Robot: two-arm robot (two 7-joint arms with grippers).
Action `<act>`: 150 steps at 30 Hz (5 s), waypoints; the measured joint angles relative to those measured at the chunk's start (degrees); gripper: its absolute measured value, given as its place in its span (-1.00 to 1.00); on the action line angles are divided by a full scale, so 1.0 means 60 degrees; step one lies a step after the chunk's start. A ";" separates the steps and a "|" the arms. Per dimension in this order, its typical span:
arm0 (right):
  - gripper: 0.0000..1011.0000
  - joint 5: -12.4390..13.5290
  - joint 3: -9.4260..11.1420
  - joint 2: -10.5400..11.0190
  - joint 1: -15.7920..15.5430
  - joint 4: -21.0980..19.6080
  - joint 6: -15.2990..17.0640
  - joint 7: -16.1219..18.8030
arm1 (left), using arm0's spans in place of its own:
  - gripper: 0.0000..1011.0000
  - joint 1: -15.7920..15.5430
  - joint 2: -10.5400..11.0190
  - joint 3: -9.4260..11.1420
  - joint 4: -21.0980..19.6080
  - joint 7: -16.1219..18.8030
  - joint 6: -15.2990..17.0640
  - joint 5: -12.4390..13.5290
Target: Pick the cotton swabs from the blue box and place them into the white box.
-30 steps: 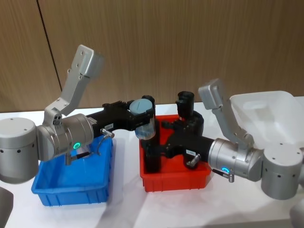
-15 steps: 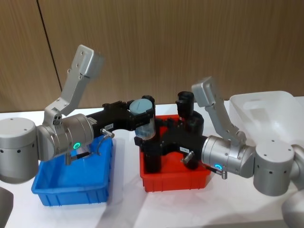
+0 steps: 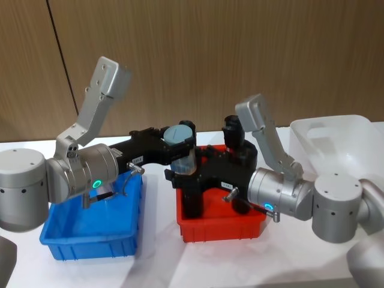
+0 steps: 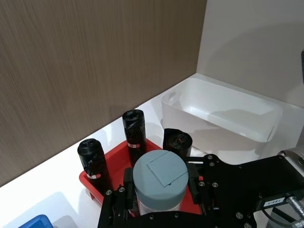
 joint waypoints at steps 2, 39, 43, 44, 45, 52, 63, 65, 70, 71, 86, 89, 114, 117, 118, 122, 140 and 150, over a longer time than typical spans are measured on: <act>0.98 0.0000 -0.0013 -0.0016 0.0025 0.0038 -0.0012 -0.0005 | 0.32 0.0000 0.0000 0.0000 0.0000 0.0000 0.0000 0.0000; 0.27 0.0033 -0.0224 -0.0162 0.0274 0.0489 -0.0307 -0.0214 | 0.55 0.0000 -0.0006 0.0018 -0.0001 -0.0006 -0.0001 -0.0011; 0.27 0.0062 -0.0236 -0.0160 0.0277 0.0488 -0.0324 -0.0223 | 0.74 0.0000 -0.0004 0.0015 -0.0001 -0.0006 0.0000 -0.0011; 0.27 0.0076 -0.0242 -0.0159 0.0279 0.0488 -0.0334 -0.0228 | 0.83 0.0000 -0.0004 0.0015 -0.0001 -0.0006 0.0000 -0.0011; 0.27 0.0080 -0.0245 -0.0159 0.0279 0.0488 -0.0338 -0.0231 | 0.86 0.0000 -0.0004 0.0015 -0.0001 -0.0006 0.0000 -0.0011; 0.27 0.0104 -0.0265 -0.0148 0.0280 0.0473 -0.0361 -0.0275 | 0.99 0.0000 -0.0001 0.0010 -0.0001 -0.0006 0.0000 -0.0011; 0.27 0.0162 -0.0264 -0.0112 0.0273 0.0533 -0.0433 -0.0431 | 0.99 0.0000 0.0000 0.0000 -0.0001 -0.0006 0.0001 -0.0008; 0.27 0.0166 -0.0242 -0.0092 0.0271 0.0595 -0.0472 -0.0508 | 0.99 0.0000 0.0000 -0.0001 -0.0001 -0.0006 0.0000 -0.0006; 0.27 0.0183 -0.0137 -0.0024 0.0268 0.0773 -0.0601 -0.0761 | 0.99 0.0000 0.0000 -0.0001 -0.0001 -0.0004 0.0000 -0.0004; 0.27 0.0187 -0.0117 -0.0010 0.0268 0.0800 -0.0614 -0.0786 | 0.99 0.0000 0.0000 -0.0001 -0.0001 -0.0003 0.0000 -0.0004; 0.27 0.0243 0.0443 0.0374 0.0259 0.1254 -0.1164 -0.1639 | 0.99 0.0000 0.0000 0.0001 -0.0001 0.0001 0.0000 0.0002; 0.27 0.0243 0.0590 0.0475 0.0247 0.1295 -0.1284 -0.1861 | 0.99 0.0000 0.0000 0.0001 -0.0001 0.0001 0.0000 0.0002; 0.27 -0.0124 0.1894 0.1406 0.0143 0.1335 -0.1477 -0.3807 | 0.99 0.0000 0.0000 0.0001 -0.0001 0.0000 0.0000 -0.0001; 0.27 -0.0149 0.2008 0.1487 0.0141 0.1377 -0.1387 -0.3970 | 0.99 0.0000 0.0000 0.0001 -0.0001 0.0000 0.0000 -0.0001; 0.27 -0.0169 0.2073 0.1530 0.0141 0.1410 -0.1343 -0.4060 | 0.99 0.0000 0.0000 0.0001 -0.0001 0.0000 0.0000 -0.0001; 0.27 -0.0219 0.2242 0.1641 0.0147 0.1551 -0.1171 -0.4278 | 0.99 0.0000 0.0000 0.0001 -0.0001 0.0000 0.0000 -0.0001; 0.74 -0.0249 0.2589 0.1851 0.0203 0.1934 -0.0802 -0.4493 | 0.99 0.0000 0.0000 0.0001 -0.0001 0.0000 0.0000 -0.0001; 0.98 -0.0129 0.2690 0.1902 0.0172 0.1953 -0.0829 -0.4477 | 0.99 0.0000 0.0000 0.0001 -0.0001 0.0000 0.0000 0.0000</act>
